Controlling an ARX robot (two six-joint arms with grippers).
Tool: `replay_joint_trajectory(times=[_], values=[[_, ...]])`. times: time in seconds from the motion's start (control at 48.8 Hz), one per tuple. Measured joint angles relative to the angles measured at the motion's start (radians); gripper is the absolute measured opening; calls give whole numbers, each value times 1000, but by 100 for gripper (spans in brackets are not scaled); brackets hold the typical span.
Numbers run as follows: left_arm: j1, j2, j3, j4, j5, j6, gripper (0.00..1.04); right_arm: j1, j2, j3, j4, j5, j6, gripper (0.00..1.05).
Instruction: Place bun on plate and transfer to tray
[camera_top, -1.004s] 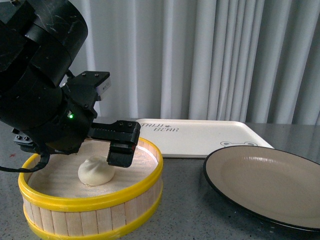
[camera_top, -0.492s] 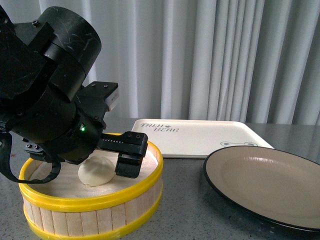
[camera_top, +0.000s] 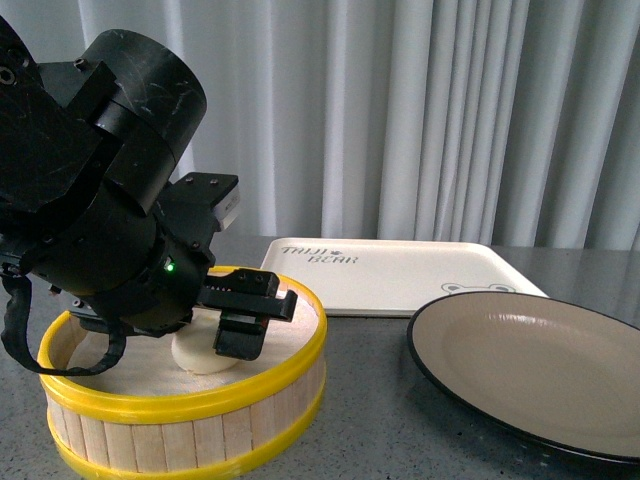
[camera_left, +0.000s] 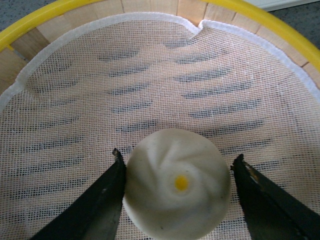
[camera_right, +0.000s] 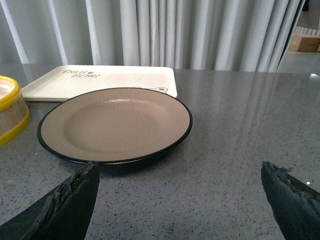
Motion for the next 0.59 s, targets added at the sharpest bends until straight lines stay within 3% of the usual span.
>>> replay_joint_trajectory(times=[0.184, 0.328, 0.594], values=[[-18, -37, 0, 76, 68, 2, 25, 0, 0, 0, 0, 0, 0, 96], [-34, -55, 0, 132, 95, 10, 5, 0, 0, 0, 0, 0, 0, 96], [-138, -9, 58, 254, 187, 56, 4, 0, 0, 0, 0, 0, 0, 96]])
